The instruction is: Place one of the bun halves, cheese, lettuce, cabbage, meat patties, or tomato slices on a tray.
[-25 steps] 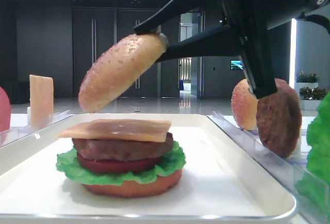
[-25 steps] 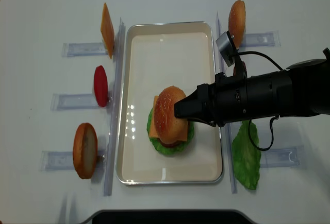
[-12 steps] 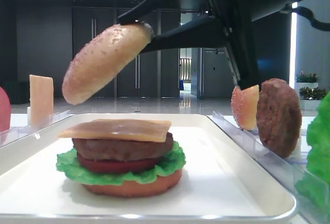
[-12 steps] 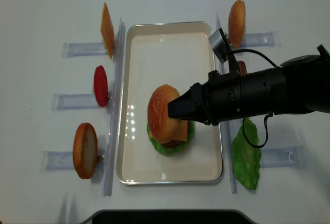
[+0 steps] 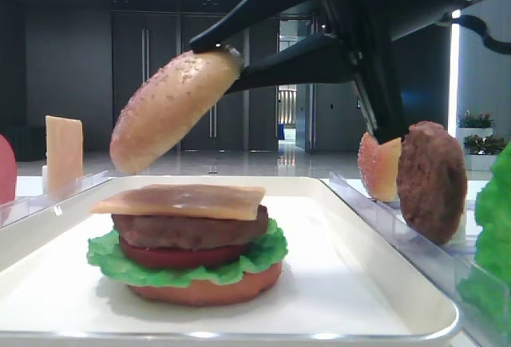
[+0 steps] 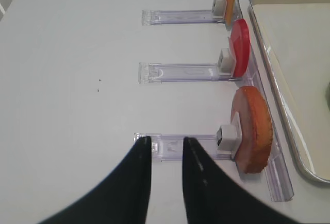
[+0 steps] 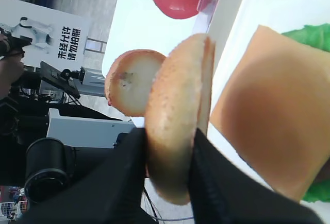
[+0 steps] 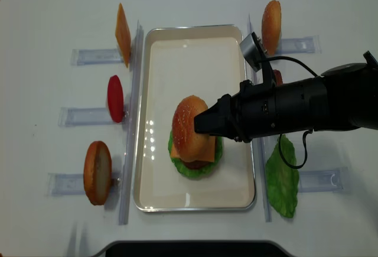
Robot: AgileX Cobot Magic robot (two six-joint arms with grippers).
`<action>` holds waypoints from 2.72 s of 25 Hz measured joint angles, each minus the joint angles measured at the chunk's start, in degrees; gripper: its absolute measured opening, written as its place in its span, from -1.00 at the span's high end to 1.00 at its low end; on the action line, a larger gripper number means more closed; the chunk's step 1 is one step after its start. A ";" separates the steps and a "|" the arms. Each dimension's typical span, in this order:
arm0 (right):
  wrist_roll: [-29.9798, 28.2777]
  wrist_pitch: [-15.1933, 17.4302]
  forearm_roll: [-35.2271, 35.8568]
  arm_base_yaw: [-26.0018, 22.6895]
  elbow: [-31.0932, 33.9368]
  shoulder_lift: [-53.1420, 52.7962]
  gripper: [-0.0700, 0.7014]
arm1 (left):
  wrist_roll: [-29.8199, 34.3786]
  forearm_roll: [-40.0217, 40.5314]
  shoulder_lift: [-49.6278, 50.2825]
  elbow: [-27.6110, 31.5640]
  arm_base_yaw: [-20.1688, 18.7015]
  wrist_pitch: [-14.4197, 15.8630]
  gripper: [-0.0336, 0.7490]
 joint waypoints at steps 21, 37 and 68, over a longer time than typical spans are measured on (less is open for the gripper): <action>-0.51 1.91 0.06 0.00 -0.35 4.11 0.35 | 0.00 0.00 0.00 0.00 0.00 0.00 0.51; -2.45 -1.74 0.19 0.00 -0.37 4.11 0.07 | 0.00 0.00 0.00 0.00 0.00 0.00 0.51; -3.35 -15.99 -6.94 0.00 -0.37 -6.88 -0.68 | 0.00 0.00 0.00 0.00 0.00 0.00 0.51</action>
